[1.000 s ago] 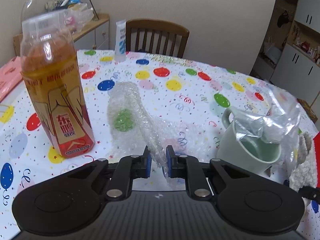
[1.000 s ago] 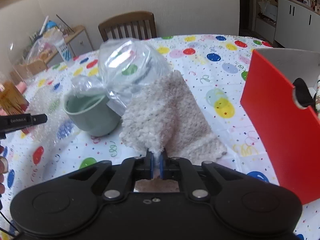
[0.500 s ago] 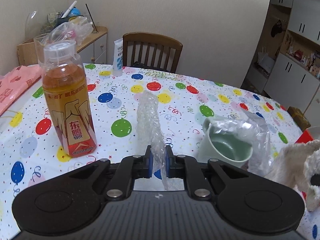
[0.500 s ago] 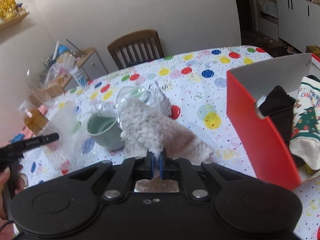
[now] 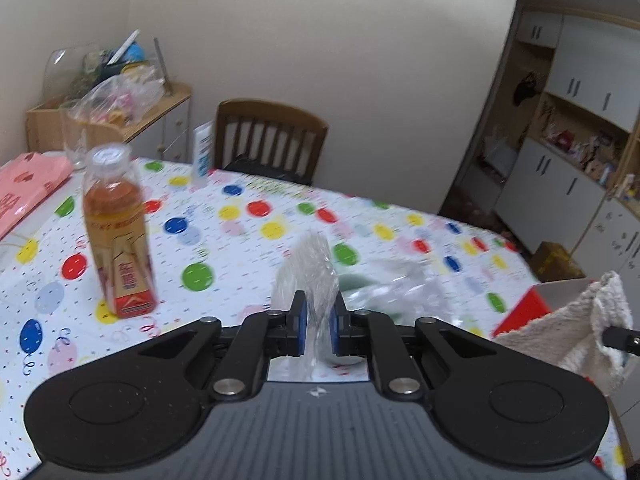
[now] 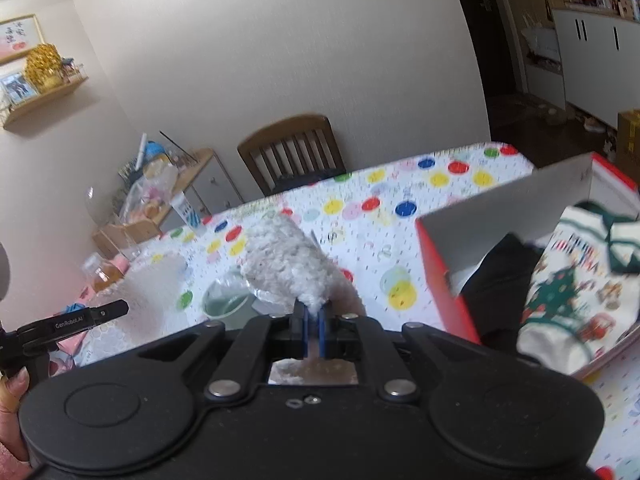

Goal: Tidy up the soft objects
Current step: 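Carry the white knit cloth and bubble wrap over the red shoebox with both grippers, then open both grippers to drop the white cloth and bubble wrap into the box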

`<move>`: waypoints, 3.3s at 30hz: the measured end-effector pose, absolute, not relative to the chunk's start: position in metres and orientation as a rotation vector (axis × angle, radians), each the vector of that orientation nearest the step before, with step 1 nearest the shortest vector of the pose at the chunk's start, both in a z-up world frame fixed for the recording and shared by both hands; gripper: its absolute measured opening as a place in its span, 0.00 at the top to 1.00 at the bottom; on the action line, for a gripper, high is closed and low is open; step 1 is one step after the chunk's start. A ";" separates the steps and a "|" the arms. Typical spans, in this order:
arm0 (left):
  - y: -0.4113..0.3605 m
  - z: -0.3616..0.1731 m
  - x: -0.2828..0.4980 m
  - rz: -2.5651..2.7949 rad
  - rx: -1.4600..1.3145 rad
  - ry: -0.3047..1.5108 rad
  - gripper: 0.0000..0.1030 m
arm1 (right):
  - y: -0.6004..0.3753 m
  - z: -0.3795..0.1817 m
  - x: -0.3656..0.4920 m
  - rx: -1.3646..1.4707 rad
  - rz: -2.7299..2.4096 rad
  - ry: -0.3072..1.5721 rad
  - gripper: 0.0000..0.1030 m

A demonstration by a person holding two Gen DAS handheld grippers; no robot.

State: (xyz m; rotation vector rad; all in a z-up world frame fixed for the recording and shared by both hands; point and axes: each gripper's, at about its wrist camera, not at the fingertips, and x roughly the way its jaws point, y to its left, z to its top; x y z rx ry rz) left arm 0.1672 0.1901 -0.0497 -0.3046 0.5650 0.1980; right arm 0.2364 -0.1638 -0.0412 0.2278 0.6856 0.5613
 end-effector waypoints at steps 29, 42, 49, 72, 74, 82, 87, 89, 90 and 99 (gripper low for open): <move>-0.028 0.025 0.245 -0.232 -0.275 0.445 0.89 | -0.327 0.010 0.262 0.179 0.453 0.509 0.96; -0.107 0.027 0.300 -0.360 -0.260 0.445 0.89 | -0.369 -0.010 0.294 0.147 0.363 0.534 0.96; -0.129 -0.008 0.325 -0.341 -0.251 0.506 0.89 | -0.374 -0.034 0.314 0.138 0.338 0.602 0.96; -0.135 -0.083 0.360 -0.257 -0.157 0.699 0.89 | -0.343 -0.094 0.342 0.058 0.404 0.790 0.95; -0.135 -0.087 0.359 -0.251 -0.149 0.715 0.89 | -0.341 -0.095 0.343 0.054 0.410 0.797 0.93; -0.132 -0.095 0.354 -0.253 -0.135 0.770 0.89 | -0.336 -0.100 0.338 0.022 0.435 0.816 0.84; -0.132 -0.095 0.351 -0.261 -0.114 0.793 0.89 | -0.333 -0.100 0.335 -0.002 0.455 0.815 0.75; -0.133 -0.095 0.350 -0.258 -0.097 0.803 0.88 | -0.332 -0.099 0.334 -0.009 0.462 0.812 0.65; -0.133 -0.095 0.349 -0.257 -0.091 0.807 0.88 | -0.331 -0.098 0.332 -0.014 0.467 0.809 0.60; -0.128 -0.089 0.339 -0.255 -0.077 0.787 0.45 | -0.325 -0.092 0.320 -0.053 0.483 0.787 0.51</move>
